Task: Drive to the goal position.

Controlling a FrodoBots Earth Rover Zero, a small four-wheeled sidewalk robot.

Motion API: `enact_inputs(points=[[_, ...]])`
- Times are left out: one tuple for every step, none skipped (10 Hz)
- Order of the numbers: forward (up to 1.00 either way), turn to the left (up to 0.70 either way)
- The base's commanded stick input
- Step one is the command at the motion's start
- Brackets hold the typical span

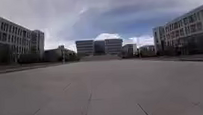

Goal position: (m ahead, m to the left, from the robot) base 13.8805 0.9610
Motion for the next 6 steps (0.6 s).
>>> enact_inputs(points=[[0.85,0.0],[0.85,0.0],[0.85,0.0],[0.85,0.0],[0.85,0.0],[0.85,0.0]])
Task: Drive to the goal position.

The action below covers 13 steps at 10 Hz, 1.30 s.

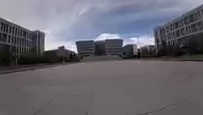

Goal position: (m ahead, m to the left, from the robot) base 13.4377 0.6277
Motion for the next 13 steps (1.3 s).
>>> enact_inputs(points=[[0.85,0.0],[0.85,0.0],[0.85,0.0],[0.85,0.0],[0.85,0.0],[0.85,0.0],[0.85,0.0],[0.85,0.0],[0.85,0.0],[0.85,0.0],[0.85,0.0],[0.85,0.0],[0.85,0.0]])
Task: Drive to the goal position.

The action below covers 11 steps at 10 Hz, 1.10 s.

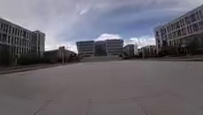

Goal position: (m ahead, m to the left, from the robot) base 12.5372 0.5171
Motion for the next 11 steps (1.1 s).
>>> enact_inputs(points=[[0.85,0.0],[0.85,0.0],[0.85,0.0],[0.85,0.0],[0.85,0.0],[0.85,0.0],[0.85,0.0],[0.85,0.0],[0.85,0.0],[0.85,0.0],[0.85,0.0]])
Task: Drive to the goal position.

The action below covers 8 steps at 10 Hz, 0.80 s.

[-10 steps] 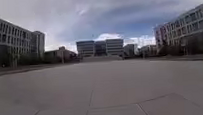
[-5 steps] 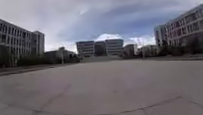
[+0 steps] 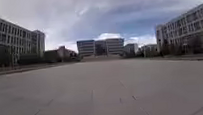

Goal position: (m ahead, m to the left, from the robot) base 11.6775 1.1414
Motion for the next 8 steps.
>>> enact_inputs(points=[[0.85,0.0],[0.85,0.0],[0.85,0.0],[0.85,0.0],[0.85,0.0],[0.85,0.0],[0.85,0.0],[0.85,0.0]])
